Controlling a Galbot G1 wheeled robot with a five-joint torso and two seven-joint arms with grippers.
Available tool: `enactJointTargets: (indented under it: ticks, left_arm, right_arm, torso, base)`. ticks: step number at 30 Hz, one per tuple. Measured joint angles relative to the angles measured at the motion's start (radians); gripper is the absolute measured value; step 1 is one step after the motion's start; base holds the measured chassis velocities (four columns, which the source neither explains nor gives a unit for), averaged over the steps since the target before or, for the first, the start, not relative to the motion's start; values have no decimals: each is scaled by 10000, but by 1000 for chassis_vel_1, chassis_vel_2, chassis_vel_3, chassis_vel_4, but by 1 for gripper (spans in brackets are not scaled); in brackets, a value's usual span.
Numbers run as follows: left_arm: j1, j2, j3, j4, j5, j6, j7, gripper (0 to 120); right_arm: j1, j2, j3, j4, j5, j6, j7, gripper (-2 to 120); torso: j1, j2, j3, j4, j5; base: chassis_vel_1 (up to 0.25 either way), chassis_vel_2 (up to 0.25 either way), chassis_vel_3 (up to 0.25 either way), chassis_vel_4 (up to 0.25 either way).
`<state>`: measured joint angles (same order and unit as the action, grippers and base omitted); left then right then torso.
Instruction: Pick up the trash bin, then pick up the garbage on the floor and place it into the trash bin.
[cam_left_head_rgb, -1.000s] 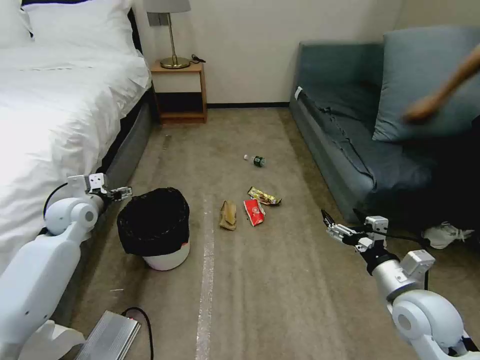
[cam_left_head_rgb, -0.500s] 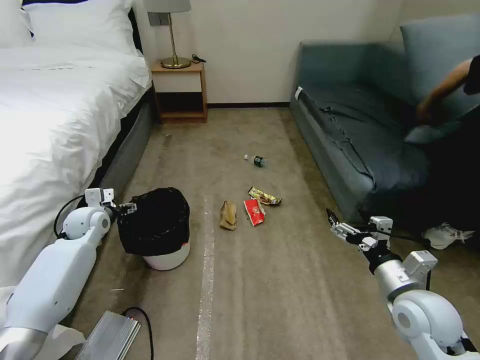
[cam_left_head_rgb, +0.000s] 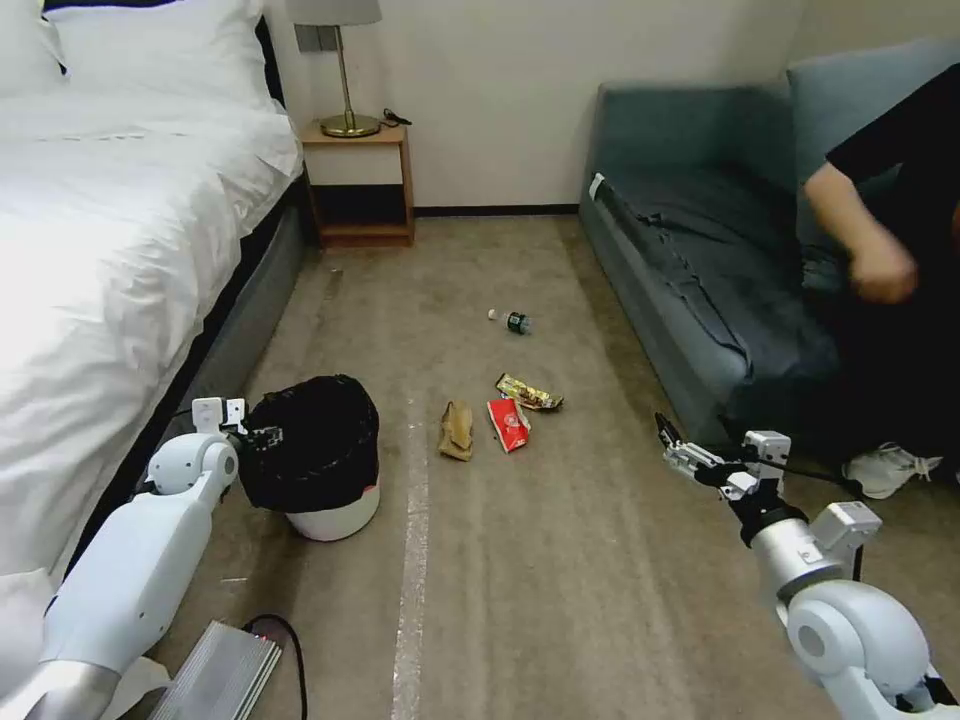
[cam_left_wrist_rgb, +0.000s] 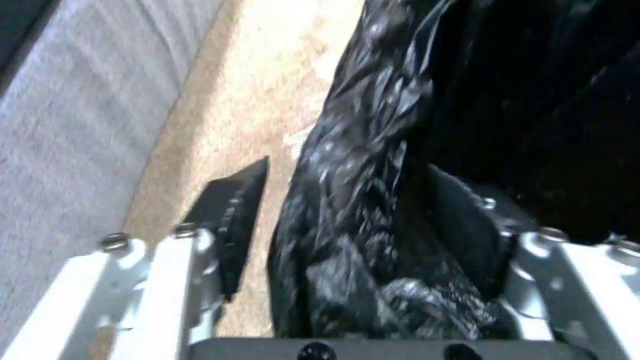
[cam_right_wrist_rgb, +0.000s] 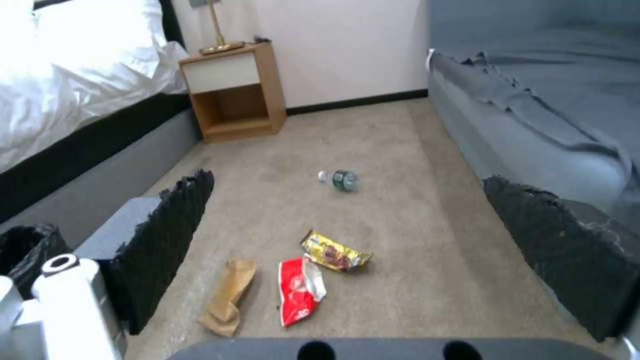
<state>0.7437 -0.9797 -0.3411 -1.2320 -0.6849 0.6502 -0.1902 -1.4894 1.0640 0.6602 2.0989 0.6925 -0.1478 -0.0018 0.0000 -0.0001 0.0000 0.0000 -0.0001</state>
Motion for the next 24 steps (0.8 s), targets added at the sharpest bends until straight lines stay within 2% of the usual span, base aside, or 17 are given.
enactJointTargets:
  ticks: [1,2,4,5,7,10,12,16,21,24]
  left_arm:
    - [78,39,-75,-69,-56,52,10,54]
    - [78,39,-75,-69,-56,52,10,54]
    - [220,79,-220,-172,-99,82,31,43]
    - [220,79,-220,-172,-99,82,31,43]
    - [325,70,-319,-204,-93,73,39,32]
    - [392,44,-375,-228,-83,52,39,26]
    - [534,-4,-465,-330,-67,-8,68,14]
    - [613,-57,-519,-369,-54,-212,72,8]
    - [694,-74,-568,-519,-47,-409,65,8]
    - [770,-66,-666,-853,-39,-869,192,4]
  right_arm:
    - [-3,-15,3,2,19,1,1,100]
    - [-3,-15,3,2,19,1,1,100]
    - [-62,-17,3,53,29,9,3,100]
    - [-62,-17,3,53,29,9,3,100]
    - [-117,-8,13,89,36,31,4,100]
    - [-143,-19,39,109,58,47,4,100]
    - [-201,-83,111,189,154,64,7,100]
    - [-275,-93,151,262,213,76,8,100]
    - [-324,14,143,259,206,131,9,100]
    - [-354,136,79,228,206,155,16,100]
  torso:
    - [0,0,0,1,2]
    - [0,0,0,1,2]
    - [0,0,-1,1,1]
    - [0,0,-1,1,1]
    - [0,0,-1,0,2]
    - [0,1,-1,0,3]
    - [0,1,-1,1,3]
    - [-1,1,-3,0,4]
    - [0,1,-1,0,-3]
    - [0,0,0,-1,-4]
  base:
    - [0,0,0,0]
    - [0,0,0,0]
    - [0,0,0,0]
    - [0,0,0,0]
    - [0,0,0,0]
    - [0,0,0,0]
    - [0,0,0,0]
    - [0,0,0,0]
    - [0,0,0,0]
    - [0,0,0,0]
